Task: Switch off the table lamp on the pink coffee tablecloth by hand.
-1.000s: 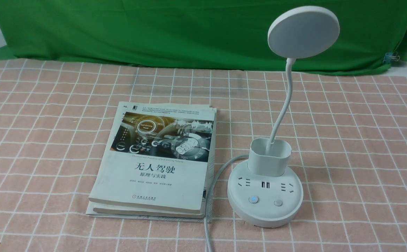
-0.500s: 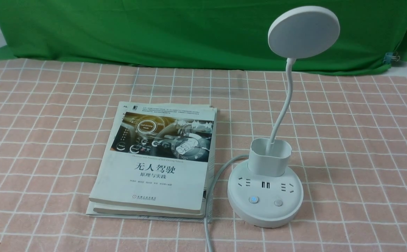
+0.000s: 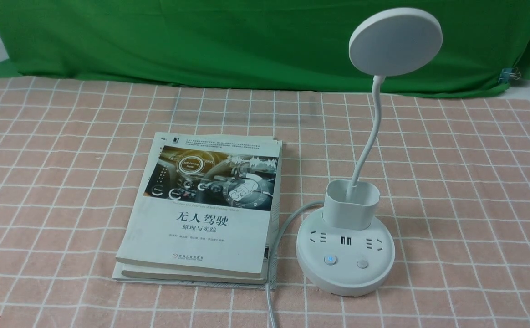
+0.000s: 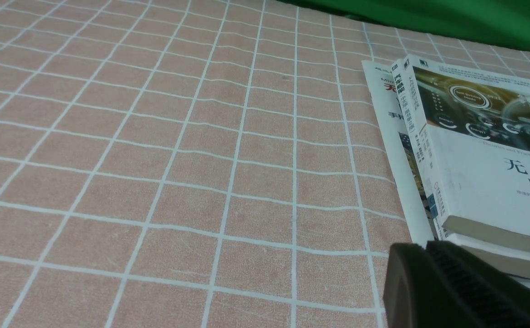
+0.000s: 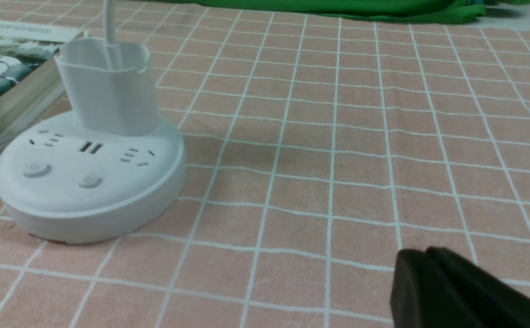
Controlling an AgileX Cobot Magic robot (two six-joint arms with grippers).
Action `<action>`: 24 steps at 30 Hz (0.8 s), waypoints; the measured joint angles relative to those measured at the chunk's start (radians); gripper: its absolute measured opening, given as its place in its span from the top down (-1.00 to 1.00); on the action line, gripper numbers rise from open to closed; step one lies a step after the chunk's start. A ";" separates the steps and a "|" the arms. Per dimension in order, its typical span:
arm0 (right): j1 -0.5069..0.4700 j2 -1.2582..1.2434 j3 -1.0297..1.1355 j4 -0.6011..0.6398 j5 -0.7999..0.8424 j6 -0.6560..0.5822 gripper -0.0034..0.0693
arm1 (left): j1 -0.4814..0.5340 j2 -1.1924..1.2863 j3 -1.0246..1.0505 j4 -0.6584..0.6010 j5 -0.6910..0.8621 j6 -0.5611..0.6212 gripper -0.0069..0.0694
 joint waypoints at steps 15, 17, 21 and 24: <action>0.000 0.000 0.000 0.000 0.000 0.000 0.63 | 0.000 0.000 0.000 0.000 0.000 0.000 0.80; 0.000 0.000 0.000 0.000 0.000 0.000 0.62 | 0.000 0.000 0.000 0.000 0.000 0.000 0.80; 0.000 0.000 0.000 0.000 0.000 0.000 0.61 | 0.000 0.000 0.000 0.000 0.000 0.000 0.80; 0.000 0.000 0.000 0.000 0.000 0.000 0.59 | 0.000 0.000 0.000 0.000 0.000 0.000 0.80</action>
